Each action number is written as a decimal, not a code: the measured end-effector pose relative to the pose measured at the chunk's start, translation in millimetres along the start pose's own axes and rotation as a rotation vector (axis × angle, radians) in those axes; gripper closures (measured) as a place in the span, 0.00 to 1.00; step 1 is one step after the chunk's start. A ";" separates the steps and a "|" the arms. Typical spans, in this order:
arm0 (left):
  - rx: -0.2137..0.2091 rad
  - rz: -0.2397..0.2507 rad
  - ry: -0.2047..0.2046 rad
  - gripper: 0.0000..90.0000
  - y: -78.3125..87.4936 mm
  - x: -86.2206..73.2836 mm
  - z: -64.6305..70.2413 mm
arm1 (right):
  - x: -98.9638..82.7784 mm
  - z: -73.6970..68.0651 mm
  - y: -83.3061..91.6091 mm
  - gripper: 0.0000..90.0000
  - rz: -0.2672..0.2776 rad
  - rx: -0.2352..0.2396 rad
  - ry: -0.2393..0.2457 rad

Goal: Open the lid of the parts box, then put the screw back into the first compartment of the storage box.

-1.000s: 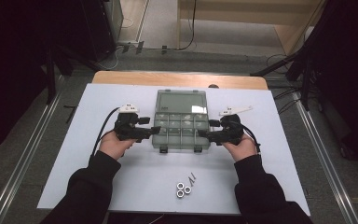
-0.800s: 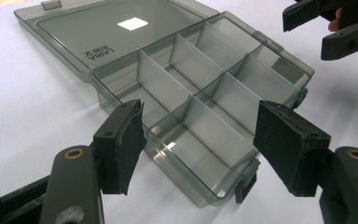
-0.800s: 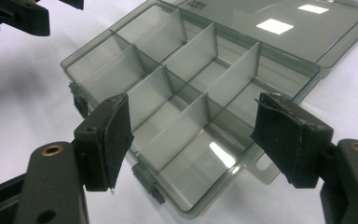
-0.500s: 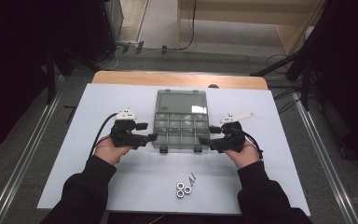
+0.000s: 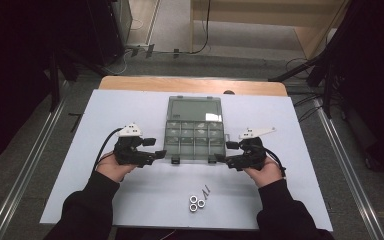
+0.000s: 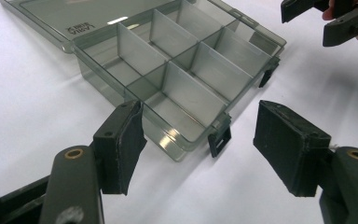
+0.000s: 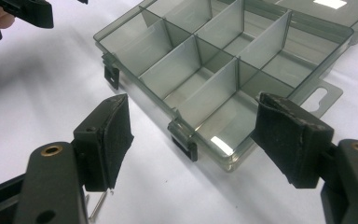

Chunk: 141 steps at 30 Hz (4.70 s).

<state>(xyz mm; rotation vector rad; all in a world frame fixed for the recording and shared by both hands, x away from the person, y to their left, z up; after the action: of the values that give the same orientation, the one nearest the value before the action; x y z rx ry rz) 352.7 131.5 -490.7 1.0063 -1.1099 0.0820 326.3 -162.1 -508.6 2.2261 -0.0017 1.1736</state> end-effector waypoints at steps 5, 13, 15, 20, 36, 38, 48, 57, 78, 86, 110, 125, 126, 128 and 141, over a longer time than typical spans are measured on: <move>-0.011 -0.004 -0.004 0.36 3.8 -6.3 3.8 | -4.8 -4.7 2.4 0.31 -0.005 0.004 0.001; -0.018 0.008 -0.029 0.36 10.8 -12.3 7.1 | -11.2 -10.6 5.5 0.31 -0.007 0.016 -0.005; -0.022 0.008 -0.036 0.36 14.3 -16.2 7.3 | -14.4 -13.0 6.4 0.31 -0.010 0.019 -0.004; -0.015 0.003 -0.046 0.36 18.8 -24.0 6.8 | -19.2 -17.2 7.0 0.31 -0.018 0.029 -0.008; -0.007 0.008 -0.056 0.36 34.0 -42.1 6.5 | -29.4 -28.7 5.2 0.29 -0.026 0.042 -0.010; -0.011 0.008 -0.055 0.36 35.0 -44.2 6.2 | -30.7 -30.1 4.0 0.29 -0.030 0.042 -0.003; -0.011 -0.003 -0.051 0.36 38.8 -51.6 4.5 | -35.7 -36.7 1.6 0.31 -0.044 0.054 -0.002; -0.013 -0.003 -0.049 0.36 39.4 -54.3 3.9 | -40.2 -41.3 -2.5 0.34 -0.067 0.054 -0.002; 0.008 -0.004 -0.039 0.36 45.5 -62.8 -0.7 | -42.4 -50.6 -21.4 0.42 -0.124 0.066 0.016; 0.015 -0.010 -0.031 0.36 47.4 -65.5 -2.3 | -43.3 -48.8 -25.5 0.47 -0.143 0.062 0.021; 0.020 -0.009 -0.025 0.36 47.4 -66.2 -4.8 | -51.9 -52.4 -37.1 0.63 -0.220 0.071 0.001; 0.021 -0.010 -0.024 0.36 45.7 -65.9 -6.9 | -55.8 -56.7 -44.6 0.76 -0.272 0.054 -0.025; 0.022 -0.010 -0.024 0.36 45.4 -65.6 -6.9 | -56.4 -57.4 -45.7 0.78 -0.281 0.051 -0.019; 0.020 -0.013 -0.025 0.36 45.0 -65.4 -7.2 | -56.7 -58.5 -46.4 0.80 -0.286 0.046 -0.018; 0.023 -0.012 -0.025 0.36 44.7 -65.7 -8.4 | -56.4 -59.2 -48.1 0.88 -0.304 0.034 -0.010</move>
<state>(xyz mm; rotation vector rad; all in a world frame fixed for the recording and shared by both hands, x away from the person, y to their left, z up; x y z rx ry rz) 303.5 190.1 -513.8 1.0374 -1.1280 0.0728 261.0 -107.7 -551.0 2.1669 0.3428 1.0017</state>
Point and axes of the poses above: each handheld gripper's, and its own axes: y roughly backward along the jaws, x roughly out of its top, z roughly to its right, the point moved 6 cm from there along -y, roughly forward along the jaws, and after that the axes turned 13 degrees about x, right-handed, at the moved point
